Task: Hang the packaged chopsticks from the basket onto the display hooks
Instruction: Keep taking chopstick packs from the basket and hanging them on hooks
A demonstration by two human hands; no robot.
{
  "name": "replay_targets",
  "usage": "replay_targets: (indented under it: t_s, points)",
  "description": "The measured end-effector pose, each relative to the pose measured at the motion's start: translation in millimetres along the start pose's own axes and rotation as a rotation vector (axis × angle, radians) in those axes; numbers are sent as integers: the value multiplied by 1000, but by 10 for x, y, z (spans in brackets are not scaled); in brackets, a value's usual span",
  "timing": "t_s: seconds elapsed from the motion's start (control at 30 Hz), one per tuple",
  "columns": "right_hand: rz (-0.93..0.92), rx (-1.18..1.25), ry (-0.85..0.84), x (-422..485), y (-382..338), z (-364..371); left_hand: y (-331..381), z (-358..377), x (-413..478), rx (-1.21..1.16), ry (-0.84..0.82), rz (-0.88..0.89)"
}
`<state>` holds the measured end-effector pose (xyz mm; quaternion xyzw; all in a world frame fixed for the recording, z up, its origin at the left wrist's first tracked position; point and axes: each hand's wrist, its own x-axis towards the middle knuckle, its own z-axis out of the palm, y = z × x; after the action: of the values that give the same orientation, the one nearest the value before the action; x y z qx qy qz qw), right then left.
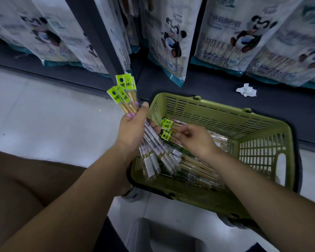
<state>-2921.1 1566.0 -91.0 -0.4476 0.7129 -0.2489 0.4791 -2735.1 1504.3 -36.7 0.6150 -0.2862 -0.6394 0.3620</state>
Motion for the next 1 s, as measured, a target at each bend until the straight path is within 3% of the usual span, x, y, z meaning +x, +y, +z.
replay_targets:
  t_s: [0.2,0.5,0.8,0.9,1.0]
  points:
    - [162,-532,-82,220,734,-15,-65,-153,76,83,18,-36]
    - [114,-851,-117,392,918,143,-174,-220,144,85,-53,9]
    - [-2,-658,-56,160,533,-149,-147,-166,123,131,-54,30]
    - [-93,-469,-21,55,131,-257,-110,-71,60,133,-97,2]
    - [-151,-113,-10,-90,-375,-319,-31,74,-82,162,-199,18]
